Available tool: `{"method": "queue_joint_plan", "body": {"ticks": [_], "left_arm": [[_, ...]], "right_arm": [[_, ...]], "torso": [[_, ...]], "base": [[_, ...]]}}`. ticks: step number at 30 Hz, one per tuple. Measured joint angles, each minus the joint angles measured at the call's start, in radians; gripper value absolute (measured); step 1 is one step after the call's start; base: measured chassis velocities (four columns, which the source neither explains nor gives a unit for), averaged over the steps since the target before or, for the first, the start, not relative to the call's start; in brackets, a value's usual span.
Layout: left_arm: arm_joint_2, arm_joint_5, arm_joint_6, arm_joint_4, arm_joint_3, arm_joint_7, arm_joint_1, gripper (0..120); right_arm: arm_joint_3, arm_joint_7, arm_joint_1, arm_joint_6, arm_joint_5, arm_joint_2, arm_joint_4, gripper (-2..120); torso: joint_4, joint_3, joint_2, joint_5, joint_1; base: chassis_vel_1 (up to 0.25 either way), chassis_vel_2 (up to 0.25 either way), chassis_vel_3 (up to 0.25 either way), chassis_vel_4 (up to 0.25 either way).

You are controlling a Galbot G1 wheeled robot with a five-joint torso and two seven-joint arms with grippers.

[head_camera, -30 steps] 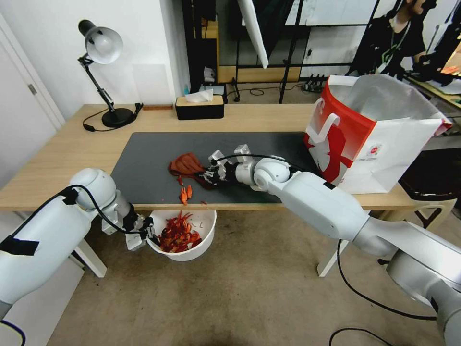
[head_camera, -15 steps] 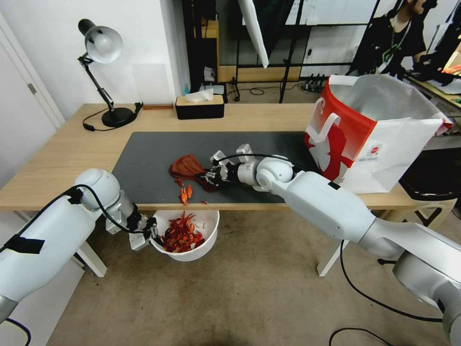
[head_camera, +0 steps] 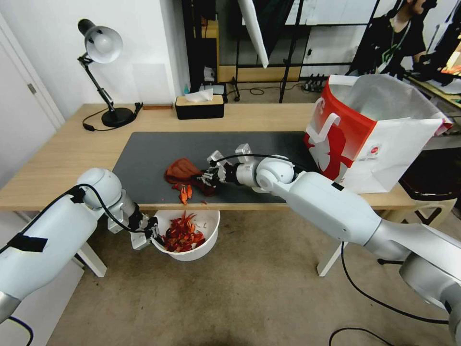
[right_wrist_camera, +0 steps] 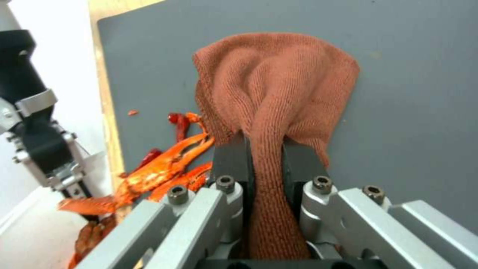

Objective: Sweep shrimp from table into container with towel, then put container into takeout bag.

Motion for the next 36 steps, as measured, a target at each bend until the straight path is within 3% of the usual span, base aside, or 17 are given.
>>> {"method": "queue_joint_plan", "body": {"ticks": [20,36], "left_arm": [[-0.010,0.001,0.000,0.034,0.001,0.000,-0.009,0],[-0.005,0.004,0.000,0.050,-0.022,0.000,-0.004,0]], "right_arm": [[-0.012,0.011,-0.072,-0.013,0.018,-0.070,0.134,8],[-0.031,0.027,-0.094,-0.021,0.041,-0.083,0.224,8]], "torso": [[0.0000,0.000,0.000,0.0001,0.000],[0.0001,0.000,0.000,-0.0001,0.000]], "base": [[0.000,0.000,0.000,0.000],[0.000,0.000,0.000,0.000]]}}
